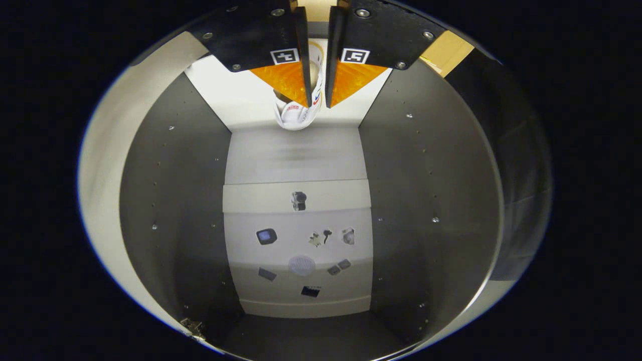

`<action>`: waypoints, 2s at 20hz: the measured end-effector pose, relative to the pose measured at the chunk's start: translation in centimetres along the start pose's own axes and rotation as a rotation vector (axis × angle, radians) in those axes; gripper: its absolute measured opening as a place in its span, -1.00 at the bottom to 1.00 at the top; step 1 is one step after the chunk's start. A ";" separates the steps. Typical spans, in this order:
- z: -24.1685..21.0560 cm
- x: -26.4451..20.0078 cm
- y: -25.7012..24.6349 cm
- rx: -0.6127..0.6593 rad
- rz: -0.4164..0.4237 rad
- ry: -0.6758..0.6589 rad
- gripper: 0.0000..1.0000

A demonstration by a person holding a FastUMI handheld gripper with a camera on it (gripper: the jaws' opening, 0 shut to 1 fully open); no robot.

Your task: Open the shoe cabinet door, grab the shoes and put them into the shoe cabinet, then close the shoe cabinet door.

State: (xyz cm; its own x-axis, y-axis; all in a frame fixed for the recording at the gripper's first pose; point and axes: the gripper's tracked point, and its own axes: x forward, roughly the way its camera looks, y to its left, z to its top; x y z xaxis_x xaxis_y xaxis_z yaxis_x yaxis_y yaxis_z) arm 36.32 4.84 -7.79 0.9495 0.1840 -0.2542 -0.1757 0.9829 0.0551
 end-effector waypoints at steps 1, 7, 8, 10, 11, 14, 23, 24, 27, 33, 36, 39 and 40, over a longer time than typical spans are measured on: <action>0.0 -1.5 0.3 0.002 0.008 0.002 -0.67; 1.6 -10.8 1.0 -0.018 -0.003 -0.060 -0.64; 1.7 -12.5 1.1 -0.015 -0.004 -0.069 -0.64; 1.7 -16.0 1.6 -0.027 0.010 -0.082 -0.59; 1.5 -17.4 1.8 -0.031 0.015 -0.084 -0.55; 0.6 -21.7 1.6 -0.028 0.004 -0.090 -0.34; 0.0 -32.1 -2.4 0.008 -0.101 -0.152 -0.15; 0.1 -33.3 -2.9 0.007 -0.122 -0.159 -0.14; 0.3 -36.4 -4.4 0.006 -0.174 -0.187 -0.10; -0.4 -41.8 -10.6 0.008 -0.302 -0.198 0.02; -0.8 -43.8 -14.0 0.021 -0.359 -0.201 0.06; -1.1 -44.6 -17.3 0.035 -0.404 -0.196 0.08; -1.1 -44.6 -18.3 0.037 -0.412 -0.194 0.10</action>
State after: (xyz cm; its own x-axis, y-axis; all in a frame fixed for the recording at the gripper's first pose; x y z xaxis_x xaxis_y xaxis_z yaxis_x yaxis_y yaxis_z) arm -3.09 -21.33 1.46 0.9699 -0.2309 -0.0770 0.2333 0.9721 0.0228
